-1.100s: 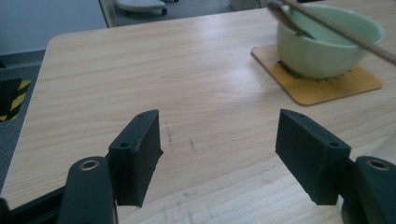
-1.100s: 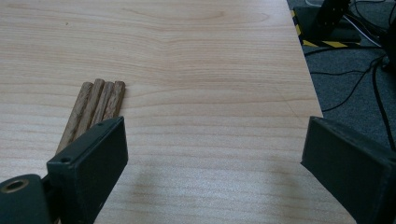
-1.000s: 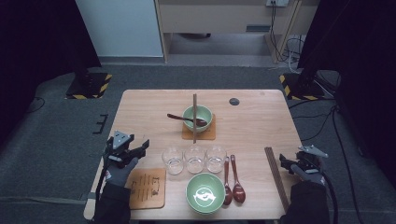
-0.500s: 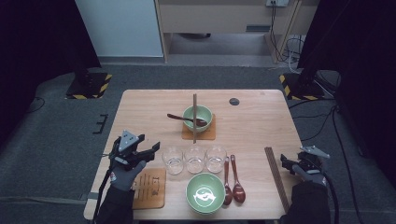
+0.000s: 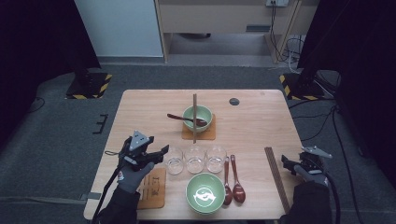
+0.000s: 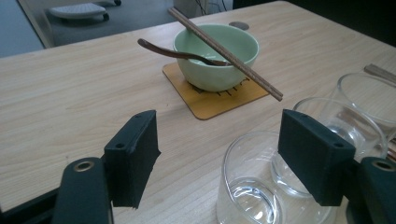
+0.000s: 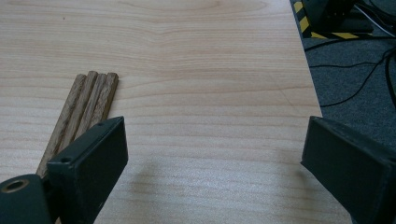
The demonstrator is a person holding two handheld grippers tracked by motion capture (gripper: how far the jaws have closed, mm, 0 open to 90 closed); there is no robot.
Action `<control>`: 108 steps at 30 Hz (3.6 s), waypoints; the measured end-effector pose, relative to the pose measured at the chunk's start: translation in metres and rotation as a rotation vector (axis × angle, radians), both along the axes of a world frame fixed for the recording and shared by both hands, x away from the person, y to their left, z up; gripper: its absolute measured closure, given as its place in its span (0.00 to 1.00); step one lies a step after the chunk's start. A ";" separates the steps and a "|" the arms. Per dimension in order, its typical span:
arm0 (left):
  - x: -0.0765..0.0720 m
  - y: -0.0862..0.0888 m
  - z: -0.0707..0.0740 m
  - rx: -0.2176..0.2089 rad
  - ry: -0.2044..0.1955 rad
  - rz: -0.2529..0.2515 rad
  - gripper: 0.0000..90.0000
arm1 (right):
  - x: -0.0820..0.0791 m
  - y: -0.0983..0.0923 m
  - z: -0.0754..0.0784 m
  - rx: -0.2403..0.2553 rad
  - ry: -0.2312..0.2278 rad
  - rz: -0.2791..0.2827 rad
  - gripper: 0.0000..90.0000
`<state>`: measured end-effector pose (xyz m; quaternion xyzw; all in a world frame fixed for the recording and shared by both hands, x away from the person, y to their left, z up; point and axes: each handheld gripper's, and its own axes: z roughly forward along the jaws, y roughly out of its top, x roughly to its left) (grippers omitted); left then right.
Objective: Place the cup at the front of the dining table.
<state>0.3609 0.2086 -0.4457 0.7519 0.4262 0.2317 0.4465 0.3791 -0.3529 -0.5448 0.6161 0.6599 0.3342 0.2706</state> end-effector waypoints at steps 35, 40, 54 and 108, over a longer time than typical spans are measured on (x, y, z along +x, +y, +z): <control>0.033 -0.020 -0.029 0.097 0.230 -0.035 0.52 | 0.003 0.008 -0.003 -0.055 0.062 0.079 0.07; 0.035 -0.020 -0.030 0.094 0.252 -0.046 0.56 | 0.003 0.009 -0.003 -0.056 0.063 0.081 0.07; 0.036 -0.023 -0.034 0.100 0.288 -0.067 0.70 | 0.003 0.009 -0.003 -0.055 0.064 0.078 0.06; 0.037 -0.017 -0.027 0.115 0.299 -0.011 0.91 | 0.004 0.009 -0.004 -0.054 0.066 0.085 0.05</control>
